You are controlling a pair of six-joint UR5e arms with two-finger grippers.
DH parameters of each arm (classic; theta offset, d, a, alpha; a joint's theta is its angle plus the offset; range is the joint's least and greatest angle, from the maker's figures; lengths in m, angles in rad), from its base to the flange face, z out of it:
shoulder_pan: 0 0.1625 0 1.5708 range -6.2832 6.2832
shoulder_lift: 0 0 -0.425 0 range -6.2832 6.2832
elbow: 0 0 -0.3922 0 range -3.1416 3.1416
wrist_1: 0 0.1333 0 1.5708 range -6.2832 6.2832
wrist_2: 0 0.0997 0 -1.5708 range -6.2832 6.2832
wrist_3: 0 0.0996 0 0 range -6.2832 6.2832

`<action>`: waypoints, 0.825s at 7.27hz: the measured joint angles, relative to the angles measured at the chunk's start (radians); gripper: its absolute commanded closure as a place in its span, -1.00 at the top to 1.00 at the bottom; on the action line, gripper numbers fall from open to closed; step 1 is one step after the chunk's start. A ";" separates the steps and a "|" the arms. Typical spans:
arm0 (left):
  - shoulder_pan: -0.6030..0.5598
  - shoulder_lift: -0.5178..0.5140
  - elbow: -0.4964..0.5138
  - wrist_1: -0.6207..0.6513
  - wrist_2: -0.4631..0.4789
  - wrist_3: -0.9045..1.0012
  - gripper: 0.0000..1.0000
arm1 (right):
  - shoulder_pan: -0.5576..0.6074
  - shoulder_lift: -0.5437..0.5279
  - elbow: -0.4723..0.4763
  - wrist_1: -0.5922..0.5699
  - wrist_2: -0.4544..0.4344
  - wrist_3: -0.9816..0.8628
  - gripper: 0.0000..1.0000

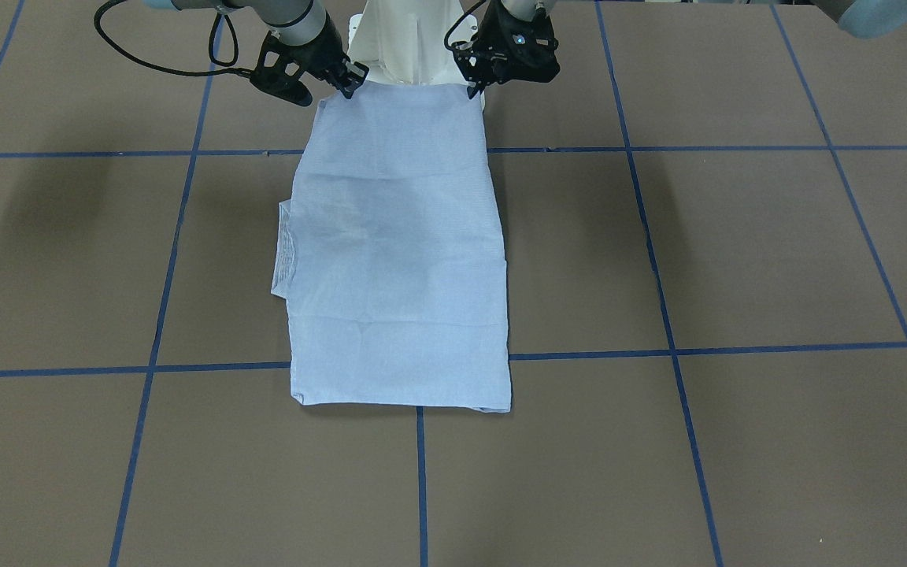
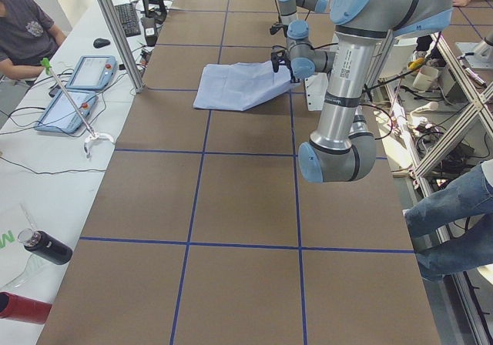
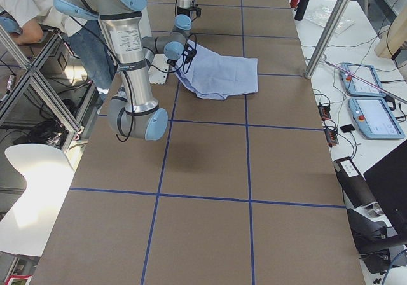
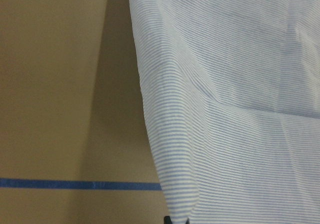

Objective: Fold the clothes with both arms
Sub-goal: 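Lift the near edge with both grippers and fold it away from the robot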

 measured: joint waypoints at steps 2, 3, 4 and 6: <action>0.027 0.000 -0.105 0.141 -0.072 -0.019 -1.00 | 0.016 -0.041 0.077 0.000 0.136 0.002 -1.00; 0.031 -0.001 -0.149 0.203 -0.101 -0.027 -1.00 | 0.025 -0.054 0.105 0.000 0.175 0.004 -1.00; 0.032 -0.006 -0.170 0.235 -0.114 -0.030 -1.00 | 0.034 -0.056 0.110 0.001 0.194 0.005 -1.00; 0.013 -0.029 -0.157 0.245 -0.117 -0.023 -1.00 | 0.080 -0.019 0.063 0.003 0.197 -0.002 -1.00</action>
